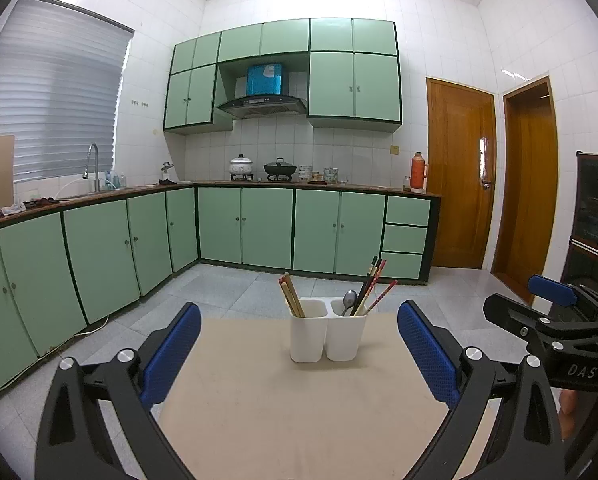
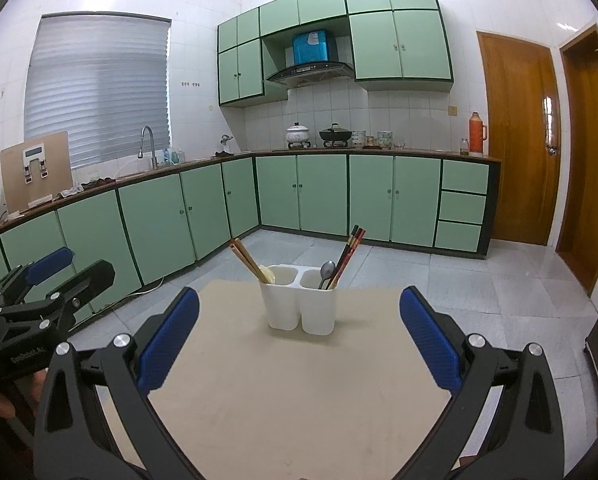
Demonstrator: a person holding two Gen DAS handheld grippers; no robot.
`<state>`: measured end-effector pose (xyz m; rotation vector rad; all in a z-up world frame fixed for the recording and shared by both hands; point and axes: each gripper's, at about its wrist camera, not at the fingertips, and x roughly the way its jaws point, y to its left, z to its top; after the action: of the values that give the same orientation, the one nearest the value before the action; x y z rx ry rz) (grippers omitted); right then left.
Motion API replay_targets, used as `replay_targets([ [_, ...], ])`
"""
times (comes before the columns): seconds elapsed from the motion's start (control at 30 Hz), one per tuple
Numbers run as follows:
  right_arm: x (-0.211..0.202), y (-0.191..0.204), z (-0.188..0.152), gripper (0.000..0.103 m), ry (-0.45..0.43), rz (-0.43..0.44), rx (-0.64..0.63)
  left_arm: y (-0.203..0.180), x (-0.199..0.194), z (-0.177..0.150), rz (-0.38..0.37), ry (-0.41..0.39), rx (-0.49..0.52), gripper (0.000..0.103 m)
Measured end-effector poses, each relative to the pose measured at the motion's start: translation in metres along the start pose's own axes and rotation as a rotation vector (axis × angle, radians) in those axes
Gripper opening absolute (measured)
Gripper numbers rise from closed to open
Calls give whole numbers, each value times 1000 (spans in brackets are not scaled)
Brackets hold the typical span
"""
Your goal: Organize utensils
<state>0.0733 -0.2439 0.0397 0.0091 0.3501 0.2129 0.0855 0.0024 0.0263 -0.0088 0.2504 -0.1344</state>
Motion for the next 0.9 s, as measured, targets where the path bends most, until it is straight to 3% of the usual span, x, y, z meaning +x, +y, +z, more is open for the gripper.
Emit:
replay_targets([
  [0.9,-3,3,1,97,-6,0,-9,1,-2,-1,3,-6,-2,97],
])
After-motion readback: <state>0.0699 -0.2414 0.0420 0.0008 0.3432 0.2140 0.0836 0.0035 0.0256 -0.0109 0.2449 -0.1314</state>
